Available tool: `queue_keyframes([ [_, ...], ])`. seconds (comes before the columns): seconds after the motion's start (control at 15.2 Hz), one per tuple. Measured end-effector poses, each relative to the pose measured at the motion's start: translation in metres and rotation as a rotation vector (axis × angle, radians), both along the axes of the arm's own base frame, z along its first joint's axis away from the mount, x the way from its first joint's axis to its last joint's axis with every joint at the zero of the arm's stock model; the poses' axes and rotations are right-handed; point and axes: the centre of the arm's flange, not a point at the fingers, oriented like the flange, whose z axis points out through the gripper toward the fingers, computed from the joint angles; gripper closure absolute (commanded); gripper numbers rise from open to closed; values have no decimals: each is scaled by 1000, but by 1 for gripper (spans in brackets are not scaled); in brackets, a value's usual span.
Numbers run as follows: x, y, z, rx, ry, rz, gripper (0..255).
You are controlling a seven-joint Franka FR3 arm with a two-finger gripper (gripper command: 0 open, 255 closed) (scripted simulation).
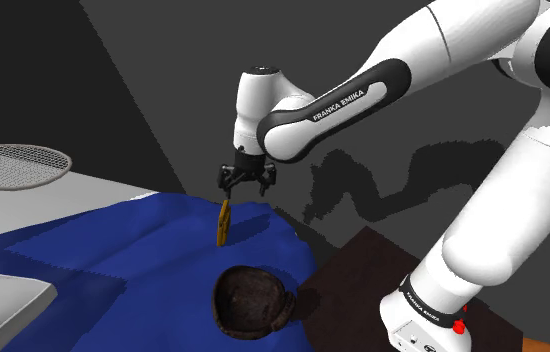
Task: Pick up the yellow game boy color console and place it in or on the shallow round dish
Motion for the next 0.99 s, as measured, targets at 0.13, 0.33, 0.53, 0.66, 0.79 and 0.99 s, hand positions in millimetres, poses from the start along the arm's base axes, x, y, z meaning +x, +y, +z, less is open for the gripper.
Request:
queue_keyframes([
  [0.13,18,11,-16,1,-13,-30,0],
  [0.33,40,21,-37,1,-28,-68,0],
  [0.53,43,23,-56,1,-30,-75,0],
  [0.66,45,22,-66,1,-31,-75,0],
  [0.79,47,21,-76,1,-31,-76,0],
  [0.99,47,21,-80,1,-31,-75,0],
])
